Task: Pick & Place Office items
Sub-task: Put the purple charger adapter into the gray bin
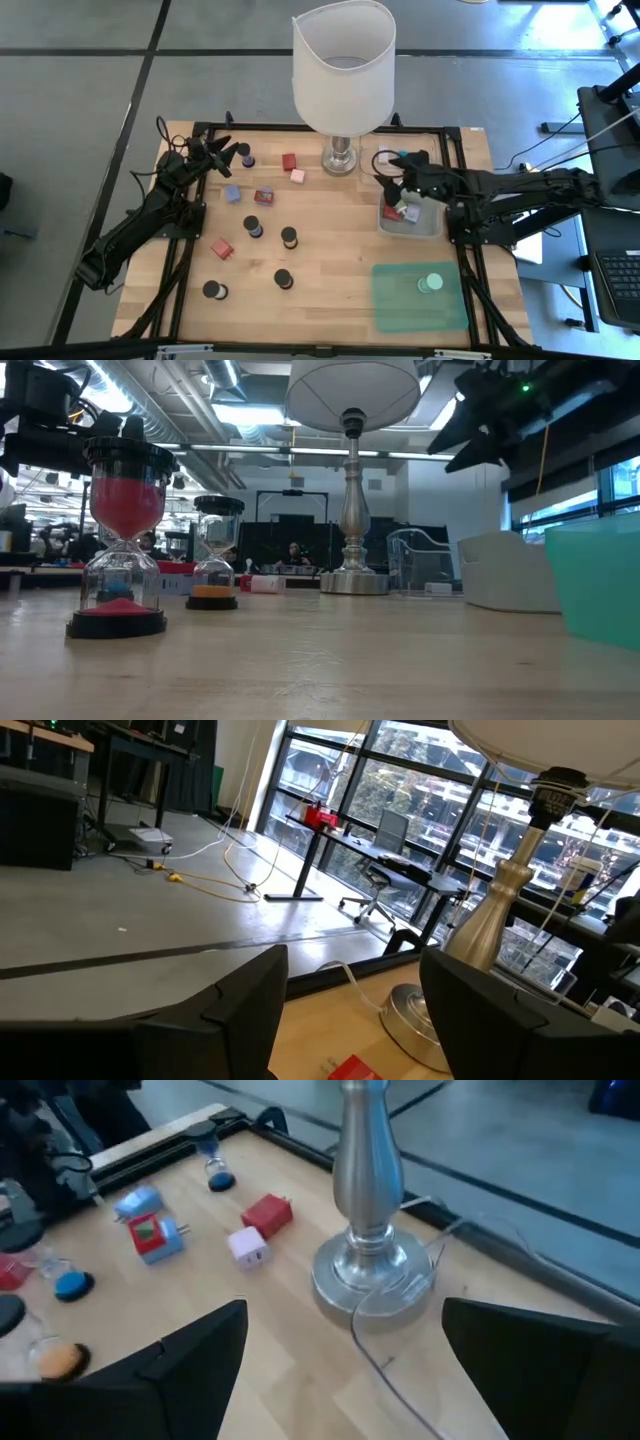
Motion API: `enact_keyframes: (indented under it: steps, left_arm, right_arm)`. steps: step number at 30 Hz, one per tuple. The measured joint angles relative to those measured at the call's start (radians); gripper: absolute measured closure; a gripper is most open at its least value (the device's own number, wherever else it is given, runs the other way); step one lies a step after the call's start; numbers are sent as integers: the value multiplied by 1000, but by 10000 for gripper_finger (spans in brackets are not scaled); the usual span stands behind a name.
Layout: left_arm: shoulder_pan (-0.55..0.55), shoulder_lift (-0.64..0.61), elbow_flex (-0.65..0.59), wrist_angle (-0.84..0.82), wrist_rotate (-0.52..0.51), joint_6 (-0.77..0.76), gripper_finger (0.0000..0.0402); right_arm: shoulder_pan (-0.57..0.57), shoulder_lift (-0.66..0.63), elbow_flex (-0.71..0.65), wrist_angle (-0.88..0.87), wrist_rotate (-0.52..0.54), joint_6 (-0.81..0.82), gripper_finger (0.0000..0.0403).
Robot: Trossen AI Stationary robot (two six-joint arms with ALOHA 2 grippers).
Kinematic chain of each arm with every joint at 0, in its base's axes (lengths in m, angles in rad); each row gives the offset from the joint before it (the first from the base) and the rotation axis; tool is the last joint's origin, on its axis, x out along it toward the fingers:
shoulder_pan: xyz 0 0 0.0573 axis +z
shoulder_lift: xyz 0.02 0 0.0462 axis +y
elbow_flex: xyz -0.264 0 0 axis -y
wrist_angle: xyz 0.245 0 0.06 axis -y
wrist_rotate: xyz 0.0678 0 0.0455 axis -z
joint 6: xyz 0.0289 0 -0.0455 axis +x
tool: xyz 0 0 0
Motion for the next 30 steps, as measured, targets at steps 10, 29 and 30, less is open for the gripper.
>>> enact_keyframes:
  steps: [10,29,30]
  left_arm:
    - [0,0,0,0,0,0,175]
    - [0,0,0,0,0,0,175]
    - [0,0,0,0,0,0,175]
  right_arm:
    - [-16,119,0,168,-1,3,64]
    - [-16,148,0,218,-348,-46,64]
    - [-16,148,0,218,-350,-47,64]
